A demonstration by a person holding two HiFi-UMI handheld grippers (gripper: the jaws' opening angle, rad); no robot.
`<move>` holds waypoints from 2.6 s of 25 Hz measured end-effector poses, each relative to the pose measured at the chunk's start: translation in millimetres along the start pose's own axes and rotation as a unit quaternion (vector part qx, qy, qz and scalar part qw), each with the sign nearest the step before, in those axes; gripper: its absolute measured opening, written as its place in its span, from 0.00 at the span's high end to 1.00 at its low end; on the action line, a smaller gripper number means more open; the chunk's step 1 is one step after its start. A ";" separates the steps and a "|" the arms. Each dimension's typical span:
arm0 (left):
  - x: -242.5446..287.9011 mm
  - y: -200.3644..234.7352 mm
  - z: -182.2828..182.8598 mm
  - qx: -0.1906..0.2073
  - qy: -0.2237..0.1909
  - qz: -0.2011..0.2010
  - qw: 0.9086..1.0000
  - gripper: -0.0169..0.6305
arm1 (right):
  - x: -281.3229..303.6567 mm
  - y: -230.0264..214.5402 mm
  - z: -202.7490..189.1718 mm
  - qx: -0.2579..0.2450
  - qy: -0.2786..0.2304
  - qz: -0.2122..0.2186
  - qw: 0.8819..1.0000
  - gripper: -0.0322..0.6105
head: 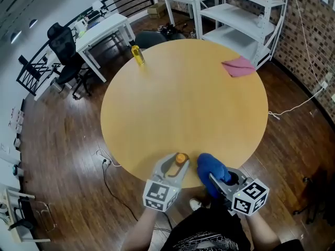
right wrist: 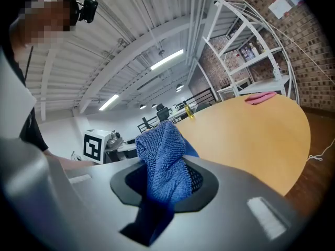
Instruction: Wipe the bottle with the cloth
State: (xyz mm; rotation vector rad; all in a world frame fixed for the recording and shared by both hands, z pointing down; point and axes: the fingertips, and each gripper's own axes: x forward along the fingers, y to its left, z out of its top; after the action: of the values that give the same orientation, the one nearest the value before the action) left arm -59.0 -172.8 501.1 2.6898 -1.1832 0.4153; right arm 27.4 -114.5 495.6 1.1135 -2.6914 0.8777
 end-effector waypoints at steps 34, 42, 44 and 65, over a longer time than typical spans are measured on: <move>-42.8 -28.3 96.8 0.004 -0.032 -0.028 0.999 0.74 | 116.7 -36.7 -2.8 0.514 -0.117 0.204 0.825 0.83; -32.5 -22.5 106.3 0.004 -0.041 -0.025 0.999 0.74 | 91.8 -48.4 -2.3 0.523 -0.146 0.195 0.817 0.83; -31.0 -22.4 112.1 0.007 -0.048 -0.028 0.998 0.74 | 89.1 -46.3 -5.5 0.524 -0.147 0.195 0.816 0.83; -36.7 -26.9 109.4 0.002 -0.043 -0.032 0.999 0.74 | 83.6 -68.9 4.7 0.564 -0.183 0.202 0.780 0.83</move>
State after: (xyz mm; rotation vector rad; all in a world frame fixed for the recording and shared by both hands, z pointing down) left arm -42.7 -158.6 384.6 2.7662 -1.1160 0.2966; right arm 13.6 -207.7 549.3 0.8004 -2.6018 2.8429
